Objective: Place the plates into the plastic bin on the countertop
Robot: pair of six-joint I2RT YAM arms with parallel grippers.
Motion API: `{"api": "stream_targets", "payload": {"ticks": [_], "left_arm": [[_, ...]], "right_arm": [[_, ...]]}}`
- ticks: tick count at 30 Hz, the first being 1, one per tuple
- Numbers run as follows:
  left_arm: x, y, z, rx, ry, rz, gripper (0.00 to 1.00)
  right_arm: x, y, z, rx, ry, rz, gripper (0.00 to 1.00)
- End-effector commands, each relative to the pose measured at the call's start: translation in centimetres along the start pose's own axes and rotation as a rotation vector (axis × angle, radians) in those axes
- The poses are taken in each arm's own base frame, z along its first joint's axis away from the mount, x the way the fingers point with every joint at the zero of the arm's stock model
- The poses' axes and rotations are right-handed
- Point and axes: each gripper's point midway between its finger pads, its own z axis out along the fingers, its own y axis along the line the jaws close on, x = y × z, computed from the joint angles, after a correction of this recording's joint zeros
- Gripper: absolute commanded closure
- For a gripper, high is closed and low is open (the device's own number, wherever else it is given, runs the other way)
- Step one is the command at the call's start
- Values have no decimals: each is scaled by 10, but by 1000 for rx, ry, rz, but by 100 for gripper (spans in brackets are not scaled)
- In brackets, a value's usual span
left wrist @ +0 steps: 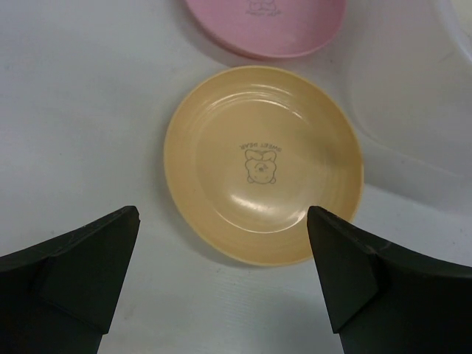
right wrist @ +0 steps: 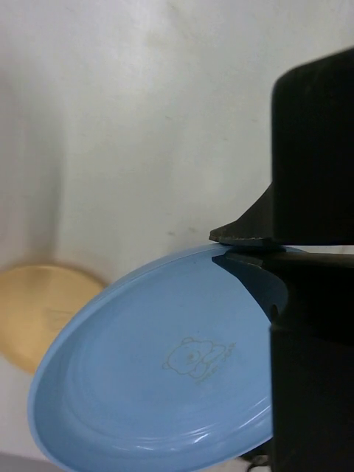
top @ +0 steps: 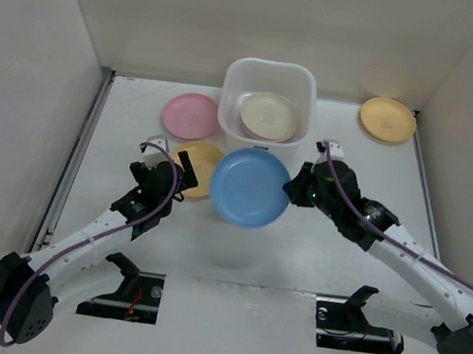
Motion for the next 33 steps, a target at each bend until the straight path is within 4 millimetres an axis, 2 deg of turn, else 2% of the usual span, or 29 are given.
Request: {"api": "stream_targets", "payload": {"ticks": [1,7,10,13,17,20,23,26,29,33], "left_arm": [[2,5,-5,7,2,-86,0],[4,23,-16,-18,3,-115,0],[6,30,-20,-28,6,-129,0],[10,36,-23,-38,14,-149,0],[16,41,-25,-49,29,-159,0],[21,44,-24,-63,40,-161,0],[29,48,-21,-84,60,-165,0],[37,51,-15,-101,81,-187,0],[40,52,-10,-102,94,-214,0],[42,58,-3,-120,105,-249,0]], "right_arm": [[-84,-6,3,60,-176,-40,98],[-201,-28,46,101,-340,-8,100],[-248,-40,75,122,-384,5,100],[-279,-51,108,143,-408,16,100],[-290,-66,159,179,-378,5,100],[-281,-79,192,218,-331,0,100],[-267,-96,216,279,-305,2,100],[-254,-106,233,299,-282,2,99],[-247,-111,239,311,-265,2,95],[-249,-109,234,306,-277,-2,75]]}}
